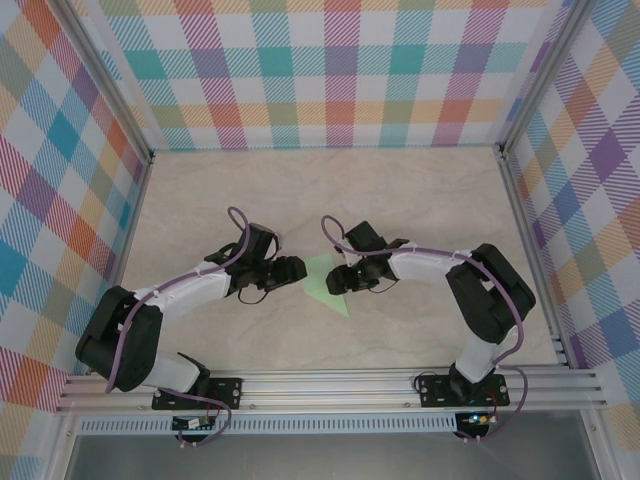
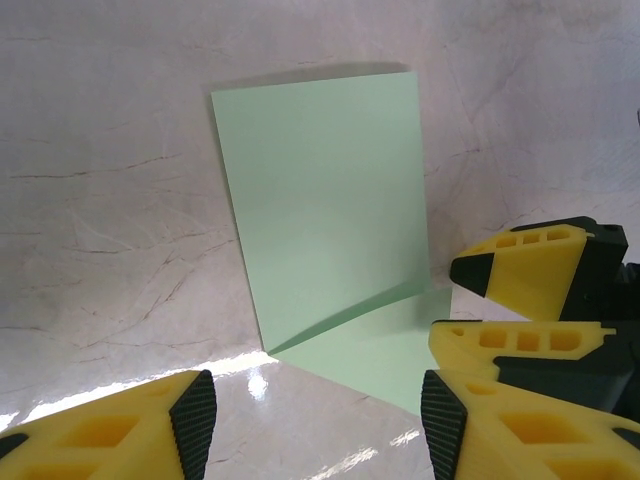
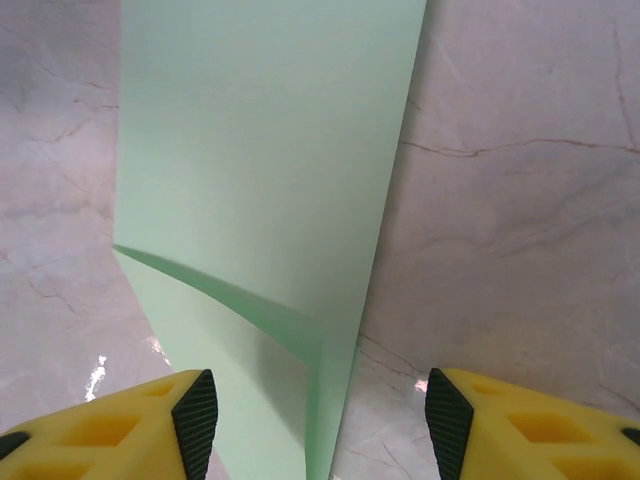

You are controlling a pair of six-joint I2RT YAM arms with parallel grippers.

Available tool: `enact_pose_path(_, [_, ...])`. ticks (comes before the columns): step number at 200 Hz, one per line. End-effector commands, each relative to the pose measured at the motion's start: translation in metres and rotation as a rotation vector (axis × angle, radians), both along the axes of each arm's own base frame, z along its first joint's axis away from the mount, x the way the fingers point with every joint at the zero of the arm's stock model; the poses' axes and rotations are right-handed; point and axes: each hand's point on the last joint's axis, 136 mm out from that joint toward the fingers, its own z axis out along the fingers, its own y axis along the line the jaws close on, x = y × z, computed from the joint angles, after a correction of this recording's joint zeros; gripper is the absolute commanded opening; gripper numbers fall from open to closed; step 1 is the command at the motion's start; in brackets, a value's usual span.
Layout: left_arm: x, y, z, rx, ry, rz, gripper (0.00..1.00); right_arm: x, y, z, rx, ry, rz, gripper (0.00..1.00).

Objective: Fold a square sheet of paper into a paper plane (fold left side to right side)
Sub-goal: Fourth fold the wing at the center of the table.

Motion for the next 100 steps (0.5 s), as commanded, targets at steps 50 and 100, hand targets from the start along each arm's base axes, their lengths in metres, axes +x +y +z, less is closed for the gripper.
enact_pose_path(50, [-0.0054,0.0071,-0.0085,0.025,0.028,0.015,0.59,0.0004,0.0196,0.0113,0.171,0.016,0.112,0.5])
enact_pose_path(100, [-0.0067,0.0086,-0.0088,0.035,0.028,0.013,0.59,-0.0014,0.0221,0.0076,0.181,0.037,0.12,0.44])
